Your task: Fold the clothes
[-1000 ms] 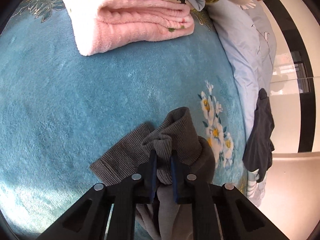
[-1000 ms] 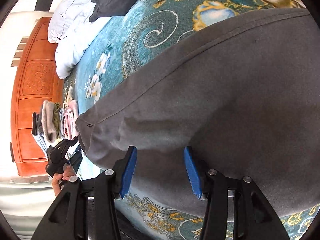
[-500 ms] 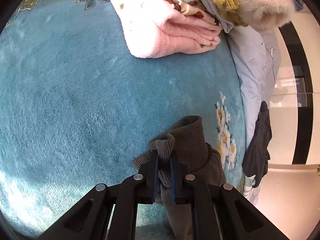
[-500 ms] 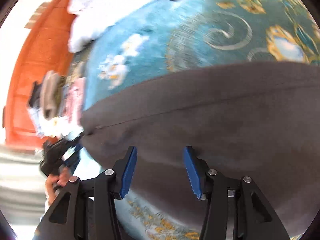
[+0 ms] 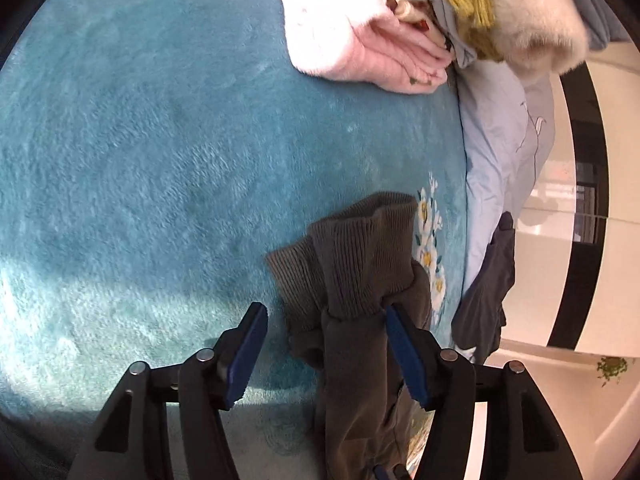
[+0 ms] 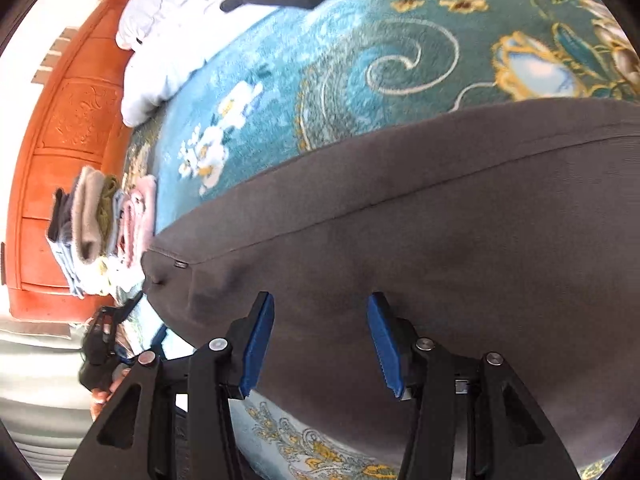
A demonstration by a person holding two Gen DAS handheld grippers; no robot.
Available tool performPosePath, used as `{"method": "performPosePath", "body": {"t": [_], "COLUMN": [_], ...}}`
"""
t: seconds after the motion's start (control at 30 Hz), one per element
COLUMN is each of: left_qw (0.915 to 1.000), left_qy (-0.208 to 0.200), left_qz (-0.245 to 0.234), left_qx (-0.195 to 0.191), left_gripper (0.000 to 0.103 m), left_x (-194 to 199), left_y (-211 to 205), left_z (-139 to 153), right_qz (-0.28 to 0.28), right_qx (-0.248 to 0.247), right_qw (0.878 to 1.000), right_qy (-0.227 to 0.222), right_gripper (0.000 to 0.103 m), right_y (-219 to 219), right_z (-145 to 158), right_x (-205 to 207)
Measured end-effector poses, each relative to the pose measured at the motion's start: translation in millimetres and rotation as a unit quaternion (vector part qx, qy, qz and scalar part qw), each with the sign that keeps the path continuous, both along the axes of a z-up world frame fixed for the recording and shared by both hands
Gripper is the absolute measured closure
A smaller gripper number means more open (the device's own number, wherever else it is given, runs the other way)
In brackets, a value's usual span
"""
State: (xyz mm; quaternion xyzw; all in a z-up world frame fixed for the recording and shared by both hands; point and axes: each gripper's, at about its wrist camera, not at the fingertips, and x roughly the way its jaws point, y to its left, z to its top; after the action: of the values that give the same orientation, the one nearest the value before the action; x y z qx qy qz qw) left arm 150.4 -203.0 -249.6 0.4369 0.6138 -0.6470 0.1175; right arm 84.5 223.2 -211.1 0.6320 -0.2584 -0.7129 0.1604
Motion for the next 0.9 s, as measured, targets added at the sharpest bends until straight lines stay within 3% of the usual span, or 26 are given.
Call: {"method": "performPosePath", "body": {"t": [0.27, 0.3, 0.33, 0.53, 0.63, 0.67, 0.8, 0.83, 0.9], "left_qw": [0.9998, 0.9997, 0.9995, 0.997, 0.995, 0.9924, 0.9684, 0.9586, 0.9266], "left_qy": [0.002, 0.001, -0.001, 0.005, 0.025, 0.027, 0.05, 0.06, 0.086], "left_qz": [0.014, 0.013, 0.01, 0.016, 0.022, 0.013, -0.053, -0.079, -0.142], "left_qx": [-0.013, -0.022, -0.031, -0.075, -0.094, -0.119, -0.238, -0.267, -0.337], "left_gripper": [0.036, 0.047, 0.066, 0.084, 0.087, 0.088, 0.088, 0.088, 0.088], "left_x": [-9.5, -10.9, -12.2, -16.4, -19.5, -21.4, -16.2, -19.5, -35.6], "left_y": [15.2, 16.5, 18.0, 22.2, 15.5, 15.2, 29.5, 40.4, 75.8], "left_z": [-8.2, -6.4, -4.7, 23.9, 48.4, 59.9, 117.0, 132.5, 165.5], "right_qz": [-0.047, -0.051, -0.054, -0.078, -0.087, -0.09, -0.102, -0.105, -0.111], "right_qx": [-0.019, -0.02, -0.021, -0.031, -0.033, -0.033, -0.033, -0.033, -0.033], "right_qw": [0.999, 0.998, 0.998, 0.996, 0.996, 0.995, 0.994, 0.994, 0.993], "right_qy": [0.017, 0.018, 0.017, 0.007, 0.013, 0.014, 0.017, 0.018, 0.019], "right_gripper": [0.053, 0.053, 0.053, 0.053, 0.053, 0.053, 0.053, 0.053, 0.053], "right_y": [32.6, 35.9, 39.7, 64.2, 74.6, 77.9, 91.2, 94.5, 101.1], "right_z": [17.8, 18.8, 19.4, 22.2, 25.3, 25.2, 24.8, 24.7, 24.5], "right_x": [4.6, 5.6, 7.1, 14.9, 18.1, 19.5, 25.1, 26.6, 29.4]}}
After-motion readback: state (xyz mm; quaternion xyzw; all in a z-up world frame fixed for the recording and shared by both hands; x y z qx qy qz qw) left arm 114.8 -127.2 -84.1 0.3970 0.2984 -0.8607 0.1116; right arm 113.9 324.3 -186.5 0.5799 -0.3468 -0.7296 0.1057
